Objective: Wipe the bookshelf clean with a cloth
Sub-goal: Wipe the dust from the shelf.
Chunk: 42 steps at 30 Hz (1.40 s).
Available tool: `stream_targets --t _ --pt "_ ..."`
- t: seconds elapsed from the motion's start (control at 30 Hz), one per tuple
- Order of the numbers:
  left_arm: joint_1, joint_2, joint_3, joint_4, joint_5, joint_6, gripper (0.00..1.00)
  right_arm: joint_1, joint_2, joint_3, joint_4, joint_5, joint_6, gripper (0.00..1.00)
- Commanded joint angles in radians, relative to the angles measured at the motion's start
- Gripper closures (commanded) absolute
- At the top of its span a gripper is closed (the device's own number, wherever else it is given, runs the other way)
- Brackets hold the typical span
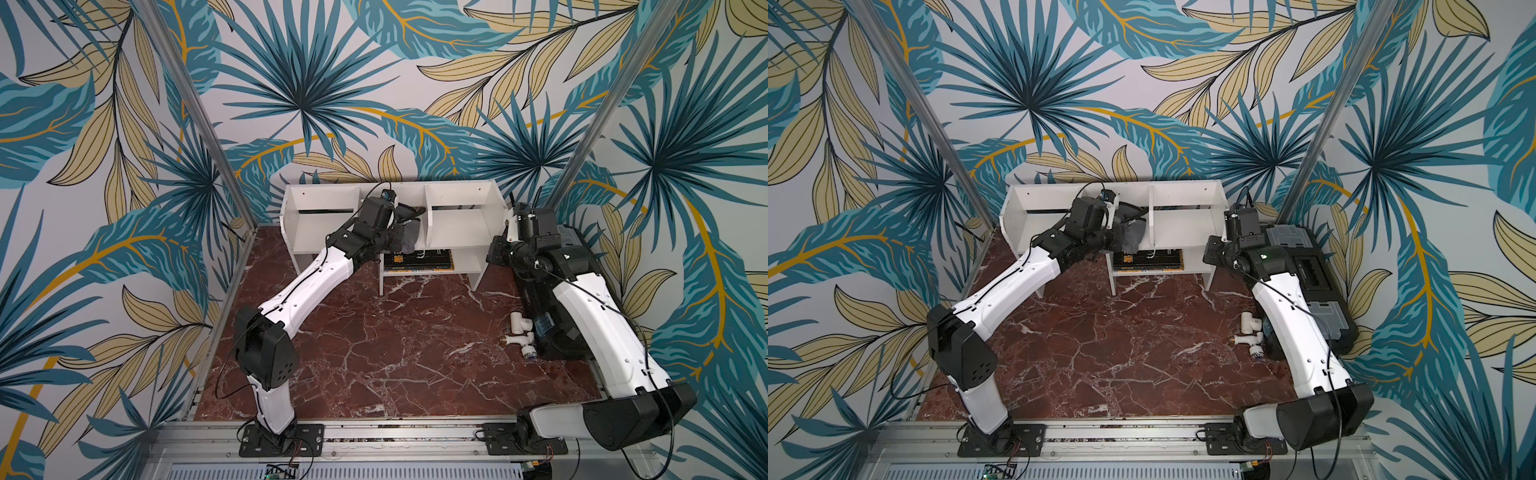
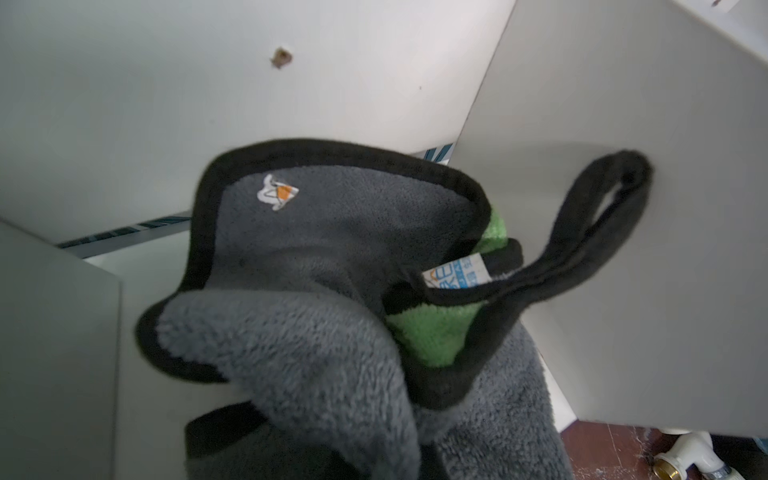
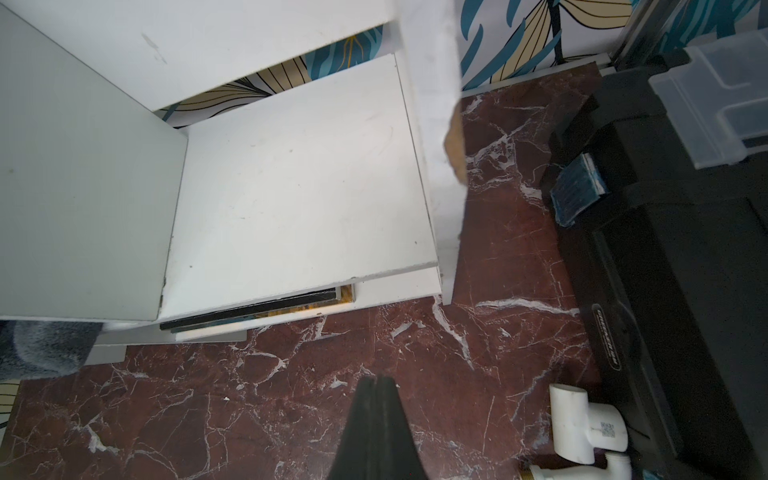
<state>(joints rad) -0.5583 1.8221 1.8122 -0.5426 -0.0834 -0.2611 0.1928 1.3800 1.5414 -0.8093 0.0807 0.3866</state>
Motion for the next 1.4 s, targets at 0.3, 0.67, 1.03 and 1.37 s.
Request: stream_targets --t 0.3,0.67,1.03,1.37 --pt "0.058 0.184 0.427 0.007 -0.015 -0.027 1.0 0.008 -0.04 -0.015 0.021 -0.023 0.005 1.0" --pt "-0.025 0.019 0.026 0.123 0.168 -0.02 1.0 0.01 -0.039 -0.018 0.033 -0.025 0.017 1.0" --pt "0.02 -0.054 -0.03 -0.003 -0.156 0.021 1.0 0.02 -0.012 -0.021 0.055 -0.037 0.026 1.0" --pt "0.045 0.163 0.336 -0.023 -0.059 -0.052 1.0 0.025 -0.03 -0.032 0.053 -0.024 0.019 1.0"
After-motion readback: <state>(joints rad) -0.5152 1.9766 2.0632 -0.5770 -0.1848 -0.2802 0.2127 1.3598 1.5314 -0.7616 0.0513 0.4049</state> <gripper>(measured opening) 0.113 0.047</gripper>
